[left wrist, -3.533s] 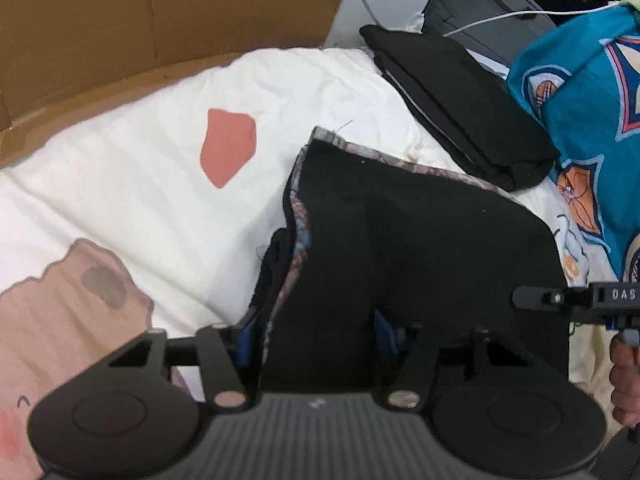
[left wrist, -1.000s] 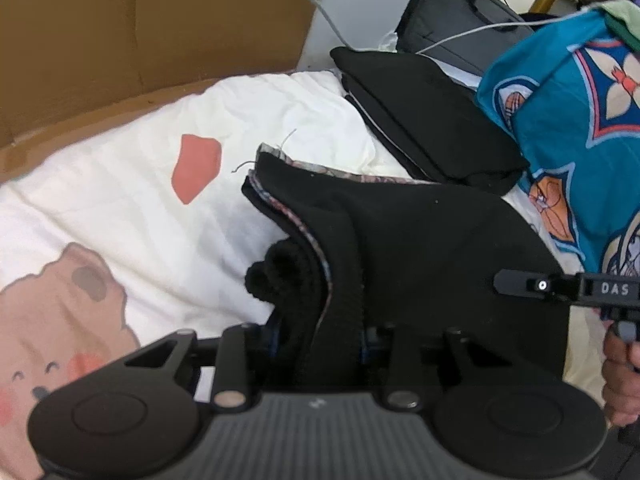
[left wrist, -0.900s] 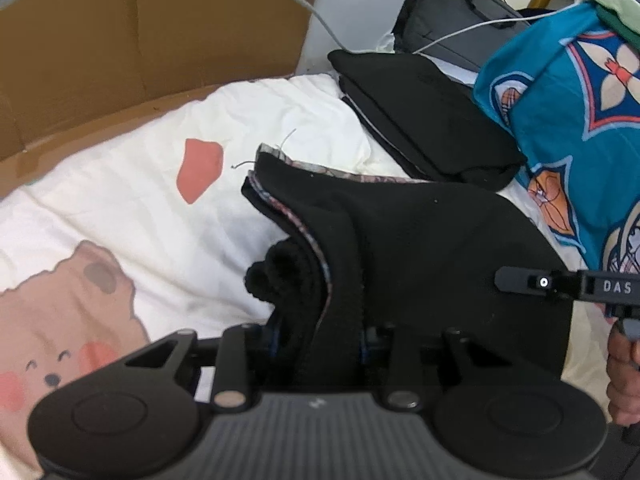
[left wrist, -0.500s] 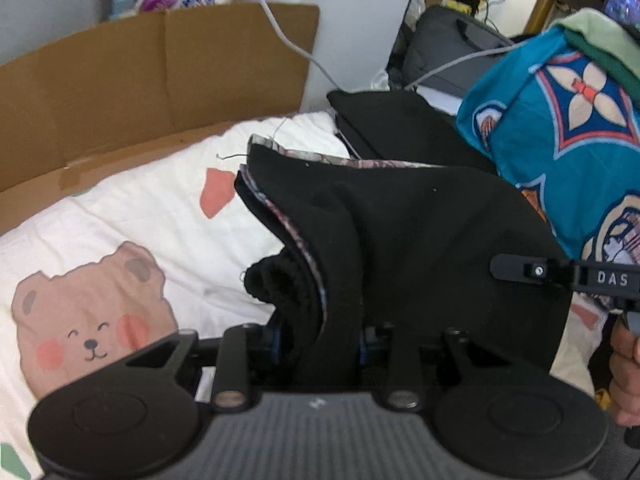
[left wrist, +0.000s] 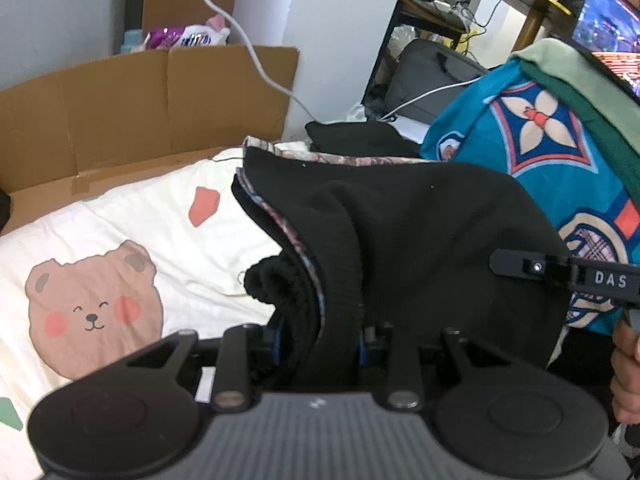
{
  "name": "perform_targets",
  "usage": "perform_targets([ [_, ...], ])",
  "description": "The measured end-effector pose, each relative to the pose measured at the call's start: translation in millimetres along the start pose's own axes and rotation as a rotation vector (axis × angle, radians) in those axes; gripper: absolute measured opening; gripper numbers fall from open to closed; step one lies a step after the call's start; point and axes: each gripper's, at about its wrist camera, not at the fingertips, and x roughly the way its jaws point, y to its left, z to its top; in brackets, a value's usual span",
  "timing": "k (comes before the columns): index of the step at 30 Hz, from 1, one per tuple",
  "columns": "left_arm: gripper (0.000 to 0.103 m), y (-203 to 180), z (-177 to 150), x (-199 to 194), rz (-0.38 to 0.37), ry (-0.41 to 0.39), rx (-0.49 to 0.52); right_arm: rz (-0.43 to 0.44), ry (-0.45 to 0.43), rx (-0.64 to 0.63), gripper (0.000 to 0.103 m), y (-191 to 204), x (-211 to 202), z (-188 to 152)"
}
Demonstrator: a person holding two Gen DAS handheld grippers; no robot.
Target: Fold clothes
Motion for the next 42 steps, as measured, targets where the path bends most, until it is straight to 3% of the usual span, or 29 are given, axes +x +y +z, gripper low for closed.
perform_targets([
  [9,0.034,-22,-1,-29,-0.007,-0.023,0.01,-0.017,-0.065,-0.048,0.011,6,-43,-4],
  [24,0.034,-43,15,-35,0.0,-0.047,0.027,0.026,-0.128,-0.089,0.011,4,-69,13],
  [42,0.034,-86,36,-25,-0.085,-0.115,0.048,-0.083,-0.166,-0.126,0.011,-27,-102,37],
])
